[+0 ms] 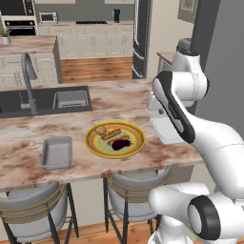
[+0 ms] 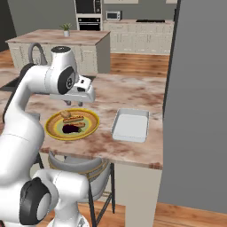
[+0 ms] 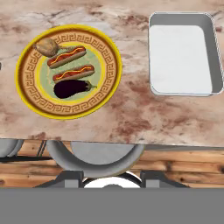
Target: Place one cooked food and one vegetable from the large plate to each tupperware container.
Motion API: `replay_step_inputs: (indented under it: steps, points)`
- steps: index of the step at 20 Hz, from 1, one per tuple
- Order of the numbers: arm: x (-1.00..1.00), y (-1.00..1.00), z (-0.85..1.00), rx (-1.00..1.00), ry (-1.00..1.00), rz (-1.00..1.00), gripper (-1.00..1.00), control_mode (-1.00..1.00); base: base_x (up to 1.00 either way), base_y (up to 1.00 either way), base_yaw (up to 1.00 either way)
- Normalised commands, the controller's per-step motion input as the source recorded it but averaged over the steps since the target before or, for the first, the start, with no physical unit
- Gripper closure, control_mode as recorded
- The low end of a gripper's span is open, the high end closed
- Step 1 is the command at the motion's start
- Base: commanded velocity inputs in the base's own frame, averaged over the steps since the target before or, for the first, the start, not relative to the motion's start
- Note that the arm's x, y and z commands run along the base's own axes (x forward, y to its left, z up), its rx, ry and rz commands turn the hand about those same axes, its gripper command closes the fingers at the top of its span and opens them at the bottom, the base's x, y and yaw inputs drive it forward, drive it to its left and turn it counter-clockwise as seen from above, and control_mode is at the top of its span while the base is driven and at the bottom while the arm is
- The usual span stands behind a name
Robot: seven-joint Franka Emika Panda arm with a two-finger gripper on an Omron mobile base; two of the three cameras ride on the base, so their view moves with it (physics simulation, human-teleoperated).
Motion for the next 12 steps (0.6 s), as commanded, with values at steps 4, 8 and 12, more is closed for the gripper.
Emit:
replay_step_inputs:
  steps: [4, 8, 12]
  points:
    - [-0.01, 0.10, -0.04, 0.01, 0.05, 0.01, -1.00, -1.00, 0.00, 0.00, 0.00]
    - [0.00, 0.67, -0.07, 0.00, 0.11, 0.06, -1.00, -1.00, 0.00, 0.00, 0.00]
    - [0.14, 0.77, -0.20, 0.00, 0.13, 0.14, -1.00, -1.00, 0.00, 0.00, 0.00]
